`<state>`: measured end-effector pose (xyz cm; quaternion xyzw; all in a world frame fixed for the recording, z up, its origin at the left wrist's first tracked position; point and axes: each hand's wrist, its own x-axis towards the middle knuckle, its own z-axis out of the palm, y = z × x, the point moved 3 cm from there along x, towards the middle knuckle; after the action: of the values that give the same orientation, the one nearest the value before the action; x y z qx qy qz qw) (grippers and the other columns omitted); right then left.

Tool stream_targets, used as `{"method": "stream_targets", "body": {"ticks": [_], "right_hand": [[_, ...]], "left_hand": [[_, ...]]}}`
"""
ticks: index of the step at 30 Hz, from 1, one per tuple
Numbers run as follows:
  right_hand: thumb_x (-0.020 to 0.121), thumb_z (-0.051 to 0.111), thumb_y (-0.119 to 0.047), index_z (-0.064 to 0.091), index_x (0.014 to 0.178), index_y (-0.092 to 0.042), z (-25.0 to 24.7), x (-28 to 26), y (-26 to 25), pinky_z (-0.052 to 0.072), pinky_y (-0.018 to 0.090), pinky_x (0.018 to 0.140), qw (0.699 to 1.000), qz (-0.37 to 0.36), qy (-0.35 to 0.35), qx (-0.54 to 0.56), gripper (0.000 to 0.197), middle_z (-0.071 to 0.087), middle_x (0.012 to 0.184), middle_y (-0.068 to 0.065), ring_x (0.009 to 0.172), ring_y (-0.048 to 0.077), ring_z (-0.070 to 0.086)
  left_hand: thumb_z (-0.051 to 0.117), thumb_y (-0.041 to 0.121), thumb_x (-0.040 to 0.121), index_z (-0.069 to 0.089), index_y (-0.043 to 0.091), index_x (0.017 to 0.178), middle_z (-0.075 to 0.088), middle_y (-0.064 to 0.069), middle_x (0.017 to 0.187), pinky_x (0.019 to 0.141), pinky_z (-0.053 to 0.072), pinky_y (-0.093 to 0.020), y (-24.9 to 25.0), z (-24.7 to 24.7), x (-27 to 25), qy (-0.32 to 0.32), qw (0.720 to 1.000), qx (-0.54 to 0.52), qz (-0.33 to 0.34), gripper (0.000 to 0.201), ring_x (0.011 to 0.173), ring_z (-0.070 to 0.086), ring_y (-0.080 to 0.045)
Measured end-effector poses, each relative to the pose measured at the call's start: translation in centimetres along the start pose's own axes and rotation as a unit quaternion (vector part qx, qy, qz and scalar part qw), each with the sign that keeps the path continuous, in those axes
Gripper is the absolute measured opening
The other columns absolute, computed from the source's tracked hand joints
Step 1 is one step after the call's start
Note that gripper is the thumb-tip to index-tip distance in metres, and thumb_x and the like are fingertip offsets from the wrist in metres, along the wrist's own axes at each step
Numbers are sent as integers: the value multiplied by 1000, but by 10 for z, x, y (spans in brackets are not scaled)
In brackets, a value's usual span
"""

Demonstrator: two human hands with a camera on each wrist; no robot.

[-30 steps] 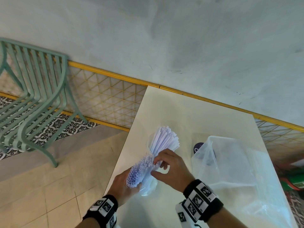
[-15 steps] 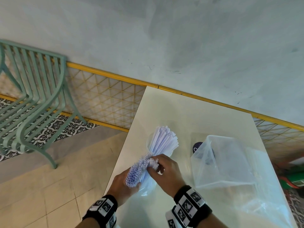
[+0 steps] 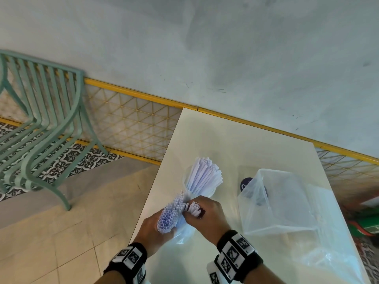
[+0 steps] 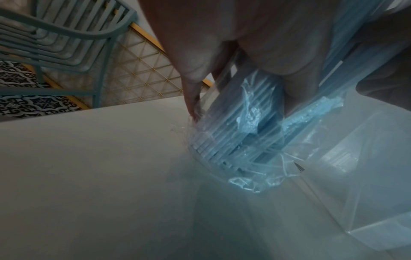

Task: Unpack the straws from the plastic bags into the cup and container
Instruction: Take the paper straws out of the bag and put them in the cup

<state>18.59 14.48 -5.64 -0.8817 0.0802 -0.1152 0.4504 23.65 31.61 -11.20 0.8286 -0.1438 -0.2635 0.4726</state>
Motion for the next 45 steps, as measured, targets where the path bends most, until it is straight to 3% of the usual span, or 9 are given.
{"method": "stream_targets", "body": {"ticks": [4,15,20,25,33,36,39,41,45], "right_hand": [[76,67,-31,66,79,-14,-9,4,-9,50,23,58,1000,-14,2,-7,18,62,68,-4,60,11,57],[81,76,-18,64,77,-23,-49,23,-37,41,10,57,999,-30,-39,-21,14,57,61,-13,55,5,55],[80,80,-25,67,75,-6,-95,46,-67,46,32,51,999,-40,-13,-30,24,64,61,7,53,26,57],[79,76,-37,73,83,-16,-143,69,-93,54,41,63,998,-30,-3,-64,22,71,73,5,67,29,66],[83,75,-29,74,89,-18,-157,98,-81,47,13,56,996,-16,38,-81,12,72,76,-3,63,6,63],[83,76,-32,73,87,-20,-141,102,-61,48,15,58,996,4,27,-88,13,71,75,-4,64,6,63],[81,79,-33,67,77,-25,-121,105,-40,41,10,55,996,26,2,-91,15,67,69,-8,58,1,58],[78,81,-34,69,88,-28,-109,104,-25,41,10,63,995,39,-14,-88,17,70,83,-11,71,2,61],[69,87,-38,46,134,-34,-92,97,-6,42,10,78,997,35,12,-67,78,48,130,-19,105,-1,52]], "left_hand": [[76,22,78,52,45,88,64,20,84,63,44,-3,3,-2,-2,0,1000,-3,18,34,82,58,17],[78,23,77,53,37,103,59,30,92,69,41,4,4,-3,-3,2,999,-6,32,39,85,55,26],[77,16,79,49,44,92,63,40,78,69,39,5,6,-3,-5,5,999,-13,35,41,82,54,28],[76,16,79,50,43,91,53,55,79,68,39,5,7,-3,-5,0,999,-17,45,40,80,55,25],[77,19,78,53,41,97,65,36,84,70,41,4,2,-2,-3,7,999,-31,33,37,85,58,23],[78,18,79,53,42,98,61,46,86,71,41,5,1,-1,-4,0,999,-37,30,39,86,57,24],[78,17,78,54,41,98,65,30,89,70,42,4,0,-2,-4,7,999,-48,25,39,86,58,23],[78,17,78,55,39,99,65,28,90,70,42,3,0,-1,-3,7,999,-47,24,38,85,59,22],[78,19,77,54,42,97,64,33,87,71,41,4,-1,-1,-3,8,999,-41,24,39,86,58,23]]}}
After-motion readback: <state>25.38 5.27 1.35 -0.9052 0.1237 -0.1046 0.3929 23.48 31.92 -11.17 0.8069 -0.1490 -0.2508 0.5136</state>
